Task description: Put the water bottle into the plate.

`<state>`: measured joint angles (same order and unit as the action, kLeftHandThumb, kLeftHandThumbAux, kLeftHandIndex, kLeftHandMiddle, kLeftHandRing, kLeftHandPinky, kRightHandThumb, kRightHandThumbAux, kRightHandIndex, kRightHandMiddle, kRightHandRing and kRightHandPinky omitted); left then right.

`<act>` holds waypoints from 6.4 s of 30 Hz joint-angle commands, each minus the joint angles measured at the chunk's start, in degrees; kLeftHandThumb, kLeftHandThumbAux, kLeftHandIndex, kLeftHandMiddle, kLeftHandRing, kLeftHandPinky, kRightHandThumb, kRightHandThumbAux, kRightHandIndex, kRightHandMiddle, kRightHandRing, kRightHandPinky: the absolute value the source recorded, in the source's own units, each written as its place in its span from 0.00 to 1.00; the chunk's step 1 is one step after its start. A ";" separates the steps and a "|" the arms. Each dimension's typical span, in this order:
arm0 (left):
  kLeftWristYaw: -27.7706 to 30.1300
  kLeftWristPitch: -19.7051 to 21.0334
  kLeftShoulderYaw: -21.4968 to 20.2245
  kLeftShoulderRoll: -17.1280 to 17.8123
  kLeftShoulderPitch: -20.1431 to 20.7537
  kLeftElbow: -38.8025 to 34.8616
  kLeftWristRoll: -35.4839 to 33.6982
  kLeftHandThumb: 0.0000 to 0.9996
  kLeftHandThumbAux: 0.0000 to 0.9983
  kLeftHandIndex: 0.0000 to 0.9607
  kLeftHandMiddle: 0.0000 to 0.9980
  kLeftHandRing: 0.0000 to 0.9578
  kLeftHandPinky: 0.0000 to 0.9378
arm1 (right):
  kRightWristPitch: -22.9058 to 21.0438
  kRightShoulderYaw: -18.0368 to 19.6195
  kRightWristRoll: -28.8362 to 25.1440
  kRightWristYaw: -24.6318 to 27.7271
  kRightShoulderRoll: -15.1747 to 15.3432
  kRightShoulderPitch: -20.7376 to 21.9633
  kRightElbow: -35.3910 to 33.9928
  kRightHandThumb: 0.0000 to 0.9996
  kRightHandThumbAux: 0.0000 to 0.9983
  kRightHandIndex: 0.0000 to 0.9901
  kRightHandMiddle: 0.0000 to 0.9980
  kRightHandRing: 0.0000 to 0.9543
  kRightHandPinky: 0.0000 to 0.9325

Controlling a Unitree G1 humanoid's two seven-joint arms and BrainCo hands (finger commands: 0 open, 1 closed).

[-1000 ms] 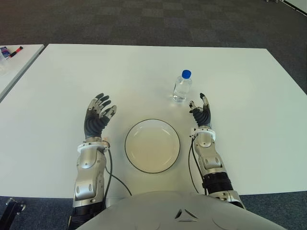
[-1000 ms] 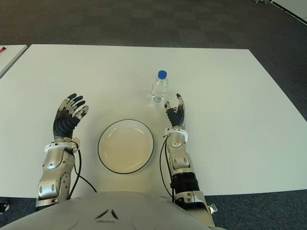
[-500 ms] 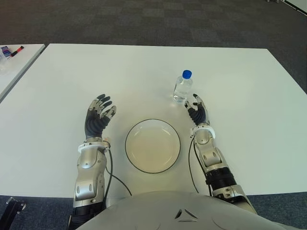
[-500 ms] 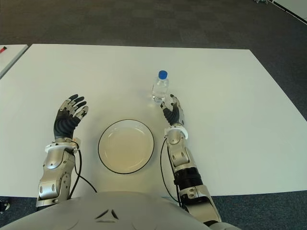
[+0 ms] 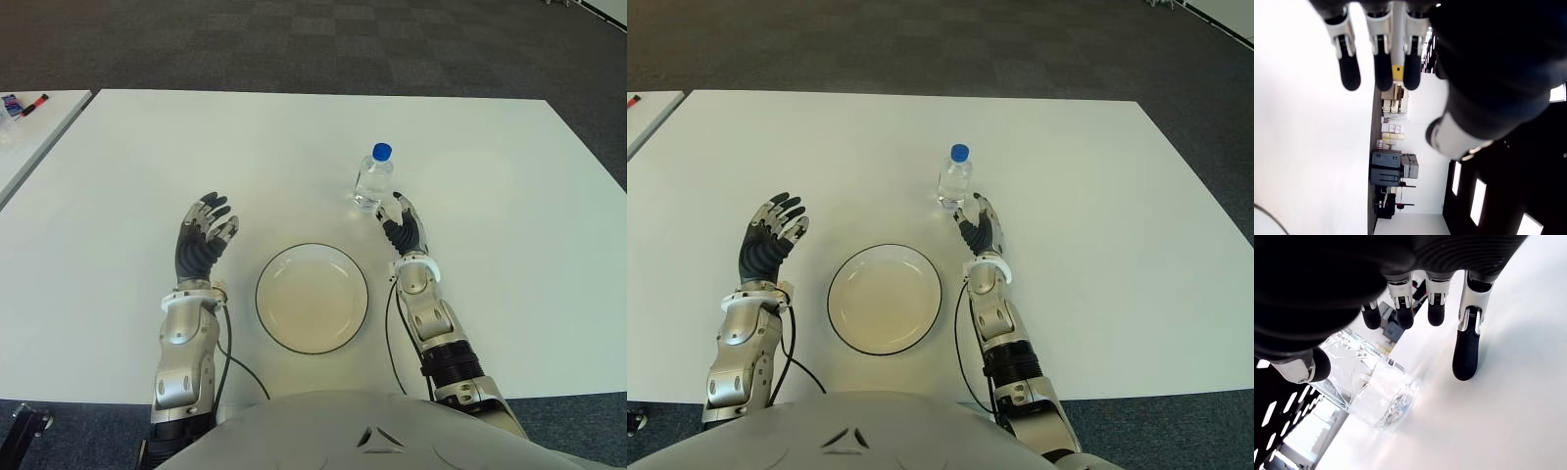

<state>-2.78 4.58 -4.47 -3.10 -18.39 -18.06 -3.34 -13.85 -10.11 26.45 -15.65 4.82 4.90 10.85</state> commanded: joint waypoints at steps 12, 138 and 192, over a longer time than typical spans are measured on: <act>-0.33 -0.30 0.27 -0.28 -0.16 0.24 -0.19 0.43 0.84 0.22 0.22 0.24 0.28 | -1.39 0.60 -0.58 1.40 -0.21 0.33 -0.60 0.27 0.36 0.00 0.00 0.00 0.03; -0.36 -1.70 -0.60 0.51 0.68 3.13 -1.09 0.45 0.83 0.21 0.22 0.24 0.28 | 7.97 -0.16 -1.52 -4.91 -2.56 4.74 9.72 0.19 0.43 0.00 0.00 0.00 0.00; -0.03 -2.29 -1.30 0.84 1.46 5.27 -1.44 0.45 0.82 0.18 0.20 0.22 0.26 | 19.46 -0.50 -2.76 -2.95 -2.54 -0.33 8.36 0.00 0.60 0.00 0.00 0.00 0.00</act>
<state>-2.34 1.84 -5.73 -2.28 -17.07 -13.92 -5.35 5.05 -10.32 23.96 -18.62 2.42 4.76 18.20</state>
